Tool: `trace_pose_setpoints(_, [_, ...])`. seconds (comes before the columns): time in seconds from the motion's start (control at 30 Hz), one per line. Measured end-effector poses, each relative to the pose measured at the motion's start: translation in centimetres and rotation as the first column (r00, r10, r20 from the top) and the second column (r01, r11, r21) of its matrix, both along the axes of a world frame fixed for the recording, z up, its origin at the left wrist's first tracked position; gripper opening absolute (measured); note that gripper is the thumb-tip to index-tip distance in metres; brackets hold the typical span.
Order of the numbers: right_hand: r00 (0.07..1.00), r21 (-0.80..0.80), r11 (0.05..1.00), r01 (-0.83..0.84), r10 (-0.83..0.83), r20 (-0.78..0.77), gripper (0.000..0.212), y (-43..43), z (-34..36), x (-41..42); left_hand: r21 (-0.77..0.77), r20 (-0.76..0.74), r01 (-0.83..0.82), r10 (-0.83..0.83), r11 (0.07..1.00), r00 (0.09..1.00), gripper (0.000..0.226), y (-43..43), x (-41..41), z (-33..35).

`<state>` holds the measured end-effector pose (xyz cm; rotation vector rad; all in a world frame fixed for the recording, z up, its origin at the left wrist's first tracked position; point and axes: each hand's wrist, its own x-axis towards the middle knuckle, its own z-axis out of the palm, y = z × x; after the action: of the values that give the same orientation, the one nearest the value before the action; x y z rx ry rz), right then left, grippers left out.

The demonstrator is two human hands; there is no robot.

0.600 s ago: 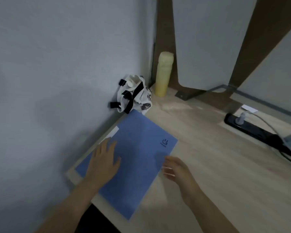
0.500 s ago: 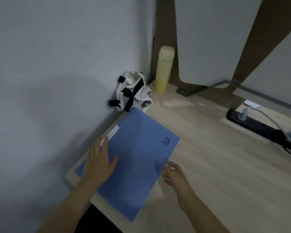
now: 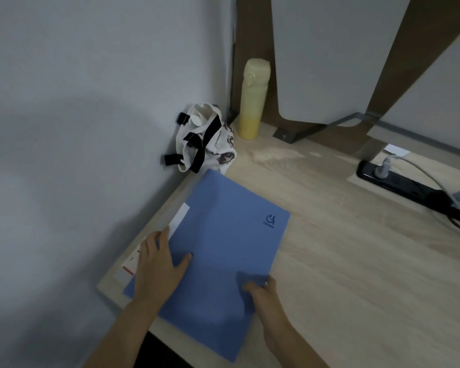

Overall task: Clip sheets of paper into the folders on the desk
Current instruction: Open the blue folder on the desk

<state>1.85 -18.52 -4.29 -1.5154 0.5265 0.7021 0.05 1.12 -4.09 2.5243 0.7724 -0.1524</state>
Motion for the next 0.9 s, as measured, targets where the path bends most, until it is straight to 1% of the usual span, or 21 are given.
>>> trace_pose_setpoints(0.07, [0.997, -0.043, 0.996, 0.078, -0.079, -0.007, 0.019, -1.1, -0.2, 0.0, -0.041, -0.011, -0.058, 0.058, 0.997, 0.998, 0.074, -0.6, -0.5, 0.0])
trace_pose_setpoints(0.1, [0.995, -0.075, 0.993, 0.096, -0.096, 0.003, 0.018, -1.9, -0.2, 0.1, -0.102, -0.019, -0.115, 0.114, 0.988, 0.993, 0.068, -0.9, -0.6, 0.2])
trace_pose_setpoints(0.13, [0.995, -0.095, 0.990, 0.102, -0.101, 0.015, 0.020, -2.7, -0.2, 0.4, -0.183, -0.022, -0.173, 0.172, 0.968, 0.985, 0.058, -1.3, -0.5, 0.3])
trace_pose_setpoints(0.17, [0.994, -0.095, 0.990, 0.107, -0.105, 0.027, 0.023, -3.7, 0.1, 0.6, -0.260, -0.012, -0.204, 0.208, 0.944, 0.978, 0.043, -1.9, -0.5, 0.5])
trace_pose_setpoints(0.2, [0.992, -0.082, 0.989, 0.120, -0.117, 0.042, 0.025, -4.9, 0.4, 0.7, -0.311, 0.005, -0.202, 0.214, 0.929, 0.977, 0.027, -2.7, -0.3, 0.9])
trace_pose_setpoints(0.23, [0.990, -0.069, 0.989, 0.132, -0.129, 0.049, 0.026, -6.2, 0.8, 1.0, -0.324, 0.017, -0.180, 0.195, 0.929, 0.981, 0.020, -3.7, -0.1, 1.3])
trace_pose_setpoints(0.3, [0.989, -0.027, 0.991, 0.133, -0.131, 0.070, 0.030, -9.0, 1.6, 1.5, -0.379, 0.049, -0.142, 0.173, 0.914, 0.984, 0.019, -6.2, 0.5, 1.9])
trace_pose_setpoints(0.43, [0.973, 0.035, 0.984, 0.176, -0.180, 0.143, 0.038, -15.5, 2.8, 2.2, -0.600, 0.037, -0.123, 0.180, 0.790, 0.983, 0.023, -11.9, 2.3, 2.3])
trace_pose_setpoints(0.57, [0.942, 0.011, 0.960, 0.281, -0.278, 0.186, 0.036, -22.0, 3.8, 2.0, -0.733, -0.017, -0.111, 0.145, 0.671, 0.989, 0.021, -18.3, 3.7, 2.6])
trace_pose_setpoints(0.6, [0.933, 0.005, 0.952, 0.307, -0.302, 0.196, 0.036, -23.7, 3.9, 1.8, -0.745, -0.034, -0.110, 0.127, 0.658, 0.991, 0.021, -19.8, 3.8, 2.4])
trace_pose_setpoints(0.7, [0.912, 0.003, 0.932, 0.362, -0.354, 0.206, 0.035, -28.2, 3.9, 1.3, -0.739, -0.091, -0.120, 0.079, 0.663, 0.993, 0.030, -23.8, 3.9, 1.2])
trace_pose_setpoints(0.73, [0.907, 0.008, 0.927, 0.374, -0.368, 0.206, 0.035, -29.6, 3.9, 0.9, -0.730, -0.100, -0.131, 0.085, 0.670, 0.991, 0.033, -25.4, 3.9, 0.8])
trace_pose_setpoints(0.8, [0.904, 0.021, 0.922, 0.387, -0.384, 0.191, 0.035, -32.3, 3.8, 0.2, -0.718, -0.083, -0.145, 0.123, 0.681, 0.989, 0.035, -28.5, 3.6, 0.6])
trace_pose_setpoints(0.9, [0.904, 0.022, 0.919, 0.394, -0.392, 0.173, 0.039, -35.0, 3.5, -0.6, -0.693, -0.017, -0.145, 0.185, 0.706, 0.983, 0.034, -31.9, 3.3, 0.7])
